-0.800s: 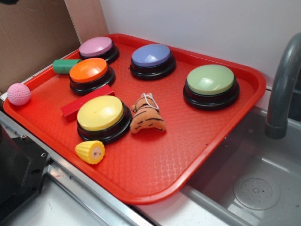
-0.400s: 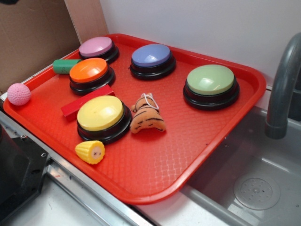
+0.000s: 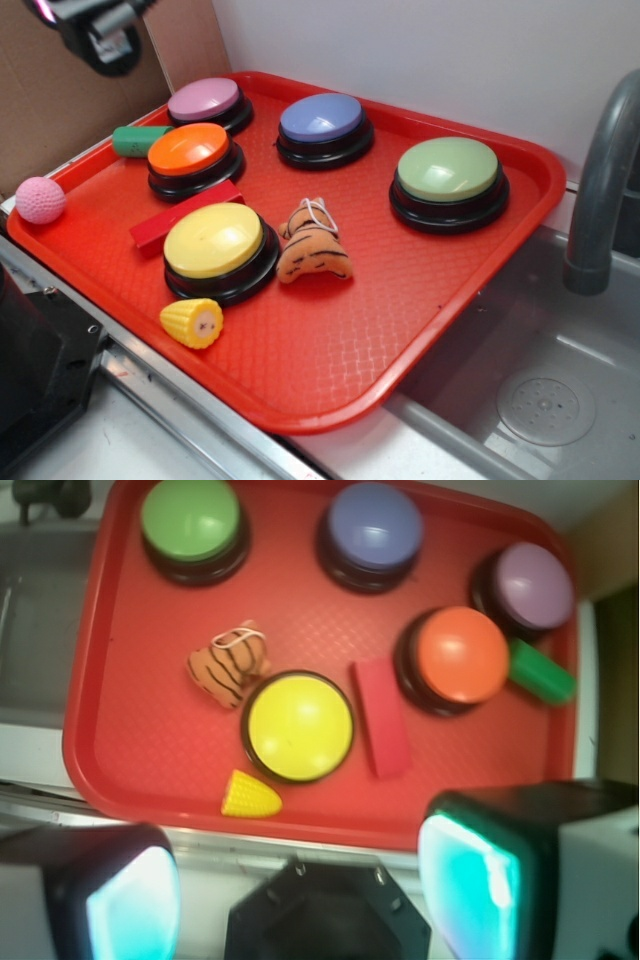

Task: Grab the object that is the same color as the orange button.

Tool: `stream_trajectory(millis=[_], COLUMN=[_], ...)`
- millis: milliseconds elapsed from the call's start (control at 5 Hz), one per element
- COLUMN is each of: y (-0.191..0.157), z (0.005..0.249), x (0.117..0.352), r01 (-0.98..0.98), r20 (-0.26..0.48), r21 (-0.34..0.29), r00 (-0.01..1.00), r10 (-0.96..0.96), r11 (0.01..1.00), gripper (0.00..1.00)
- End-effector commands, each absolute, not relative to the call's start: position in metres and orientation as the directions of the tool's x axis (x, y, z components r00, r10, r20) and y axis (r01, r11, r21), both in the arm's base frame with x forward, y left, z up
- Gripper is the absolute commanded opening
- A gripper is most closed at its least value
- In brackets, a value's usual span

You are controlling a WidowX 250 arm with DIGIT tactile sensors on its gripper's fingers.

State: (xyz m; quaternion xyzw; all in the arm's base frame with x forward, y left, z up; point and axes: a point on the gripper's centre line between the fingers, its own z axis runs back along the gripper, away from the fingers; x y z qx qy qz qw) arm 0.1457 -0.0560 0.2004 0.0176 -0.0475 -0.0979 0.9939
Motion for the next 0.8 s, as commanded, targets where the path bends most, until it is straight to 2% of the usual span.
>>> stream_trajectory(millis=[0,400,600], y=[-0.094,-0.106,-0.095], z=[0.164,0.119,0.092], x=[0.174,0.199,0.209], r01=[0.32,0.347,0.359], r20=[0.183,0.155,0.123], r21=[0.114,0.182,0.189], r00=[0.924,0.914,0.915], r10=[-0.336,-0.376,-0.385], r11=[0.941,0.92,0.914], gripper=[1.0,1.0,1.0])
